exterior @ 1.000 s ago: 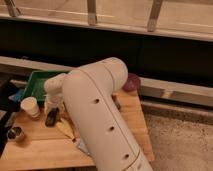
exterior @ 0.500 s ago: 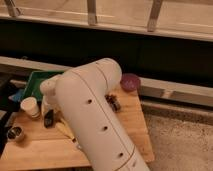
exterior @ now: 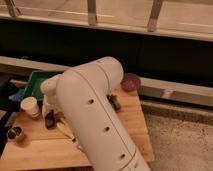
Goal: Wipe table surface with eraser
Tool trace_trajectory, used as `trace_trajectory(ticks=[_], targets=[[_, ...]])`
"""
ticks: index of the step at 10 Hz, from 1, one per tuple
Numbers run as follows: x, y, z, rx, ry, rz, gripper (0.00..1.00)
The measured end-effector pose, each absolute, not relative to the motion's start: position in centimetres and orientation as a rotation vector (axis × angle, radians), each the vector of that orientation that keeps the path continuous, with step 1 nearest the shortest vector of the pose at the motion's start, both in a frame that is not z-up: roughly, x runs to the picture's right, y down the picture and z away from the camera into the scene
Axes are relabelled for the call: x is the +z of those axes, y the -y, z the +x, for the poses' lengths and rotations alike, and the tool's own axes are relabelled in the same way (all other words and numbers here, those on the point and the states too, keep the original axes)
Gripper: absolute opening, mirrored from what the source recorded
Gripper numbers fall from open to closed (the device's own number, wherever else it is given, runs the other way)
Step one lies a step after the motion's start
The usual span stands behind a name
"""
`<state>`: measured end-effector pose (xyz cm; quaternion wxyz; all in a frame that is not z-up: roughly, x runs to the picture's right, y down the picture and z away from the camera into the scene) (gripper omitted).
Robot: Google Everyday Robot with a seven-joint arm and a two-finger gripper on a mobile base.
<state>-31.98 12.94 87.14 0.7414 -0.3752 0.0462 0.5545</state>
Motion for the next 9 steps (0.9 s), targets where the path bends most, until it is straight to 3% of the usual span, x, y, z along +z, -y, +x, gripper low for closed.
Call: trace_trajectory(ticks=[4, 9], targets=[[81.6, -11.1, -28.9, 1.221, -0.095, -0.787, 0.00], [82.5, -13.2, -27.0, 1.261, -0.137, -0.809, 0.00]])
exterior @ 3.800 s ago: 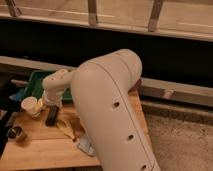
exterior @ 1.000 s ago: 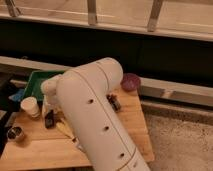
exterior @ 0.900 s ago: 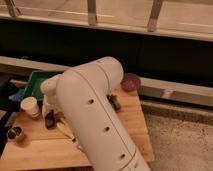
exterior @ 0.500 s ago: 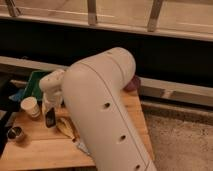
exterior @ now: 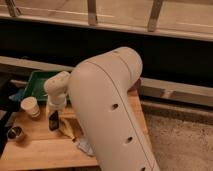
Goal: Wipe table surface with eraser
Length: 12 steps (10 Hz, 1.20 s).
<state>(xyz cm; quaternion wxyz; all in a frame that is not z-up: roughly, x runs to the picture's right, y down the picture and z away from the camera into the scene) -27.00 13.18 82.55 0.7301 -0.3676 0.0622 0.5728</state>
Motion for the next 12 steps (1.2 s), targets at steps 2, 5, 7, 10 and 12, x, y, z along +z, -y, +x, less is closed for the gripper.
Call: trace_trajectory(ticks=[2, 5, 7, 10, 12], targets=[[83.1, -13.1, -26.6, 1.280, -0.135, -0.804, 0.00], [83.1, -12.4, -29.3, 1.255, -0.096, -0.822, 0.00], [83.2, -12.3, -31.6, 1.224, -0.057, -0.842, 0.00], [82.6, -12.9, -34.6, 1.184, -0.011, -0.884, 0.00], [81.7, -14.4, -34.3, 1.197, -0.006, -0.925, 0.00]])
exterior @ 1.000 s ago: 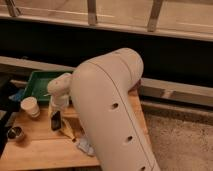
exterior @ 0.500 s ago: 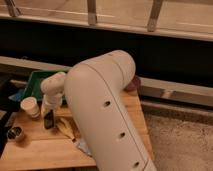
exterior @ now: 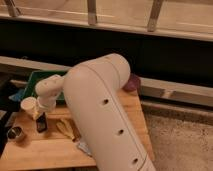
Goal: Wipe table surface with eraser
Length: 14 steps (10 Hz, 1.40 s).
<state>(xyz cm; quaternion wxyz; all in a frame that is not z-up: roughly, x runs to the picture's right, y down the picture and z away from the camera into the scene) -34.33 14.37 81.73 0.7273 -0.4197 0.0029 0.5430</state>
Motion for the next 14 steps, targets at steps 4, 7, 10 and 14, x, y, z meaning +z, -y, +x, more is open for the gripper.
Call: trace_trajectory(ticks=[4, 7, 10, 14], targets=[[81.6, -16.3, -32.1, 1.220, -0.099, -0.938, 0.00], [83.3, -14.8, -32.2, 1.203, -0.134, -0.888, 0.00], [84.0, -13.9, -33.4, 1.189, -0.113, -0.880, 0.00], [82.3, -15.7, -35.9, 1.135, -0.072, -0.941, 0.00]])
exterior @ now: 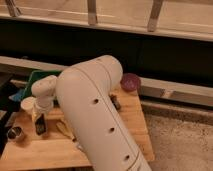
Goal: Wipe table surface with eraser
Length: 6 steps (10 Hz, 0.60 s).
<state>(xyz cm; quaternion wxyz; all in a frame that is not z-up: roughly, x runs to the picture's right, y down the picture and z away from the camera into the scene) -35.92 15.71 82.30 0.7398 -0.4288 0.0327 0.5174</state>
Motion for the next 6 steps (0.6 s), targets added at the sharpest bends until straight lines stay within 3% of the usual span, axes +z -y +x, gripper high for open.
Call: trace_trajectory(ticks=[3, 6], targets=[[81.2, -17.5, -34.4, 1.115, -0.134, -0.946, 0.00], [82.7, -17.0, -29.6, 1.183, -0.224, -0.900, 0.00]])
